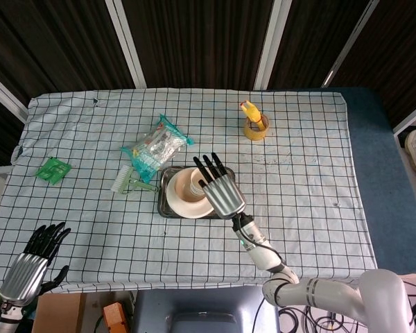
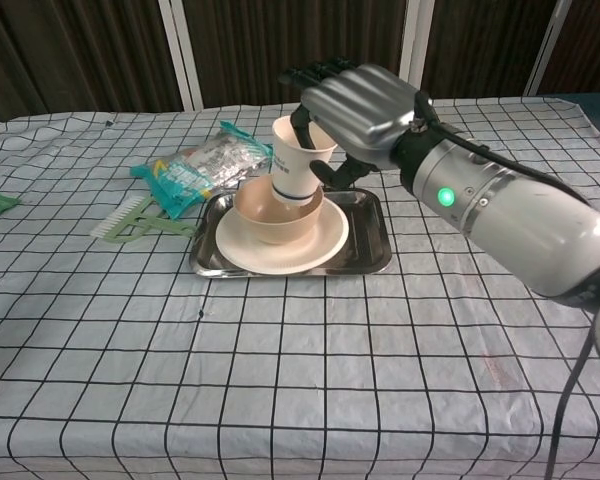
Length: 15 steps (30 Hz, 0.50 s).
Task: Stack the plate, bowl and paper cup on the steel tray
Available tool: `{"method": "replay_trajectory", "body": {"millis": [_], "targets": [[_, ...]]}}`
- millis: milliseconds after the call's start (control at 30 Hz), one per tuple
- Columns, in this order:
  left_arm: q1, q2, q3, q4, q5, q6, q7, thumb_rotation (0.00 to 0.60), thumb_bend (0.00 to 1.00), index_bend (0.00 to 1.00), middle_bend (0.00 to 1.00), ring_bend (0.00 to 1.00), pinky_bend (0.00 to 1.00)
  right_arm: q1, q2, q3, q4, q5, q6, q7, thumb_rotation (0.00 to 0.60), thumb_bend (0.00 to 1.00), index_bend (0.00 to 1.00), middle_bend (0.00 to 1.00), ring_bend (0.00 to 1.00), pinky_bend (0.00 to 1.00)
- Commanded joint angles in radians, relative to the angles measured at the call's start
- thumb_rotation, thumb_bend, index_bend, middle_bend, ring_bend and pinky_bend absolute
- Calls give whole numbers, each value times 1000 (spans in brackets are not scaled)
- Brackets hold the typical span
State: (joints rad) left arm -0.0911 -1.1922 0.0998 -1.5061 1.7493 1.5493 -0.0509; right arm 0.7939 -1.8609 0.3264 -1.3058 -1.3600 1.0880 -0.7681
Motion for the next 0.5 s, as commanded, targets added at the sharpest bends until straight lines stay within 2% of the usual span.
{"method": "replay_trajectory", "body": {"millis": [33, 200, 333, 500], "targets": [[0, 2, 0, 2, 0, 1, -5, 600, 381, 0, 4, 0, 14, 43, -61, 18, 56, 26, 1, -8, 600, 465, 659, 25, 0, 0], [2, 5, 0, 4, -2, 3, -15, 600, 381, 0, 4, 0, 14, 82, -126, 19, 136, 40, 4, -18, 600, 465, 659, 25, 0, 0], [2, 5, 1, 5, -2, 4, -16, 600, 382, 0, 4, 0, 14, 89, -138, 20, 152, 46, 3, -20, 600, 465, 659, 25, 0, 0], [3, 6, 1, 5, -1, 5, -19, 600, 381, 0, 4, 0, 14, 121, -203, 15, 253, 73, -10, -54, 600, 465, 660, 25, 0, 0]]}}
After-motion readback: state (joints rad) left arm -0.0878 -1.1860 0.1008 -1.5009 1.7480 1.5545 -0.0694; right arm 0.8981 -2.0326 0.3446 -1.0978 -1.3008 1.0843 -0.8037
